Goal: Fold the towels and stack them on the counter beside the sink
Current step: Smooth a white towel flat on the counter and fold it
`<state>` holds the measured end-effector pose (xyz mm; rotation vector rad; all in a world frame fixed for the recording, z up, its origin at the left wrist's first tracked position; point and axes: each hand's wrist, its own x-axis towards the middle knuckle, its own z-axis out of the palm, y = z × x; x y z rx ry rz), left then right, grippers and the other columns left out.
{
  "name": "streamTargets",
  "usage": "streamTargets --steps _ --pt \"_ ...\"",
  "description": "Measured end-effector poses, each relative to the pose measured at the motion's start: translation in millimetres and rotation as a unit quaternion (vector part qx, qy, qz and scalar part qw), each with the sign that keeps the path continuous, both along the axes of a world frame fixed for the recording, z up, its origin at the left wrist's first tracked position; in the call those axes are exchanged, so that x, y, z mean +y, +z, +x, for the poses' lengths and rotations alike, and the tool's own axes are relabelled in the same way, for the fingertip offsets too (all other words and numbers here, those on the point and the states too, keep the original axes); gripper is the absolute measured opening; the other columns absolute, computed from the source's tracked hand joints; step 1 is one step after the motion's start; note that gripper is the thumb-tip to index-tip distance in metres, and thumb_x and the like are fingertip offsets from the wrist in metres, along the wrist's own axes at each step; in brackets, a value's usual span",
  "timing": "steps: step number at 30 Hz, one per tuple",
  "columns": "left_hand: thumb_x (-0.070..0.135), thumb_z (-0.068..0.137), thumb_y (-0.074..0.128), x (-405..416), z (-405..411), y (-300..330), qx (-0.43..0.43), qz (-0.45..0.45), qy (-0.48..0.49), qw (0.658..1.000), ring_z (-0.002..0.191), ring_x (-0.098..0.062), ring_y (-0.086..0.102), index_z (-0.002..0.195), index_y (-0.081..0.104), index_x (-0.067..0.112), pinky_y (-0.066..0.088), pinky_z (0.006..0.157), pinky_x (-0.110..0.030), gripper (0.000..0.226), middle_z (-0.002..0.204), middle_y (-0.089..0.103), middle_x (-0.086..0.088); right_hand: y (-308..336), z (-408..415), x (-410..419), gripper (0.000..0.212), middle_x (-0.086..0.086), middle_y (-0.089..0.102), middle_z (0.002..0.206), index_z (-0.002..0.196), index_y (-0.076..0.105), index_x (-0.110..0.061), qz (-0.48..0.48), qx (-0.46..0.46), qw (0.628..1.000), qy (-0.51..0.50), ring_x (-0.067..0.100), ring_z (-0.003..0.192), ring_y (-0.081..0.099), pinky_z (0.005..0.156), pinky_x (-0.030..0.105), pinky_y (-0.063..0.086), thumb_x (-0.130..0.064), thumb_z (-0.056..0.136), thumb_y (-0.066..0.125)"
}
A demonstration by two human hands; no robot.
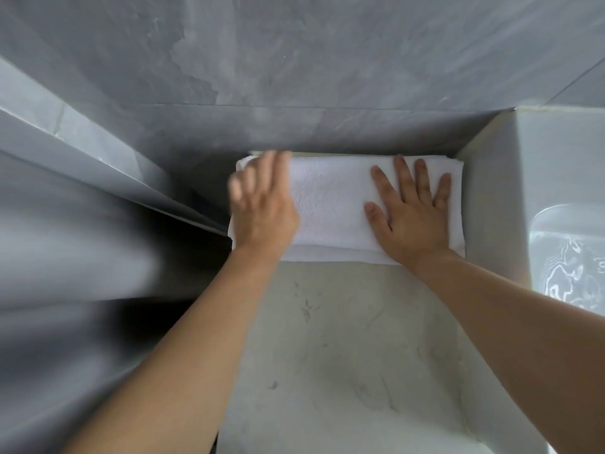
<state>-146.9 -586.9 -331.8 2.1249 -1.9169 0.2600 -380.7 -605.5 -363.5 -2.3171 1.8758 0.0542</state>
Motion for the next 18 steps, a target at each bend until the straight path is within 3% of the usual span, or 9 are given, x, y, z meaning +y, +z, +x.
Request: streamTargets --steps 3,5,8,11,14,18 --pt "0.025 0.094 0.043 -8.4 -35.0 -5.7 0.054 0.103 -0.121 0.986 0.142 -0.03 0.037 0.149 0.042 0.015 0.022 0.117 -0.052 0.056 0.153 0.043 -0.007 -2.2 -2.4 0.1 0.064 0.003 0.006 0.165 0.156 0.013 -0.036 -0.006 0.01 1.0 0.001 0.032 0.151 0.002 0.115 0.064 -0.002 -0.06 0.096 0.014" --pt "0.047 0.098 0.027 -7.3 -27.2 -18.7 0.059 0.206 -0.118 0.97 0.153 -0.024 0.016 0.157 0.027 0.021 0.008 0.122 -0.054 0.064 0.165 0.024 -0.003 -3.2 -3.1 0.9 0.064 0.003 0.007 0.165 0.156 0.013 -0.036 -0.01 0.014 1.0 0.003 0.033 0.151 0.002 0.114 0.067 -0.001 -0.06 0.096 0.015" --pt "0.064 0.094 0.011 -0.3 5.2 -32.1 -0.004 0.239 -0.074 0.968 0.155 -0.017 -0.008 0.161 0.002 0.019 -0.004 0.124 -0.047 0.081 0.169 -0.003 0.0 -3.6 -3.0 1.9 0.065 0.003 0.007 0.165 0.155 0.011 -0.038 -0.011 0.013 1.0 -0.002 0.035 0.15 0.001 0.112 0.07 -0.001 -0.063 0.096 0.015" --pt "0.068 0.092 0.012 2.0 14.8 -28.2 -0.003 0.232 -0.061 0.971 0.154 -0.02 -0.011 0.161 0.001 0.015 -0.005 0.125 -0.047 0.088 0.169 -0.005 -0.004 -3.1 -5.2 4.1 0.067 0.006 0.005 0.165 0.155 0.011 -0.038 -0.011 0.01 1.0 -0.016 0.036 0.15 -0.001 0.112 0.07 0.0 -0.065 0.094 0.015" --pt "0.073 0.091 0.013 5.5 21.1 -30.6 0.003 0.242 -0.044 0.969 0.153 -0.022 -0.018 0.16 -0.006 0.022 -0.007 0.123 -0.053 0.088 0.168 -0.013 -0.003 -3.0 -7.4 5.3 0.069 0.008 0.003 0.165 0.156 0.012 -0.036 -0.011 0.005 1.0 -0.019 0.037 0.15 -0.002 0.114 0.067 0.002 -0.066 0.094 0.017" --pt "0.071 0.095 0.023 16.9 49.9 -29.3 0.076 0.256 -0.028 0.963 0.154 -0.031 -0.009 0.16 -0.008 0.024 0.008 0.124 -0.053 0.086 0.167 -0.016 -0.007 -2.2 -6.4 5.0 0.069 0.009 0.003 0.164 0.156 0.014 -0.035 -0.011 -0.001 1.0 -0.021 0.037 0.15 -0.001 0.115 0.065 -0.001 -0.064 0.093 0.02"
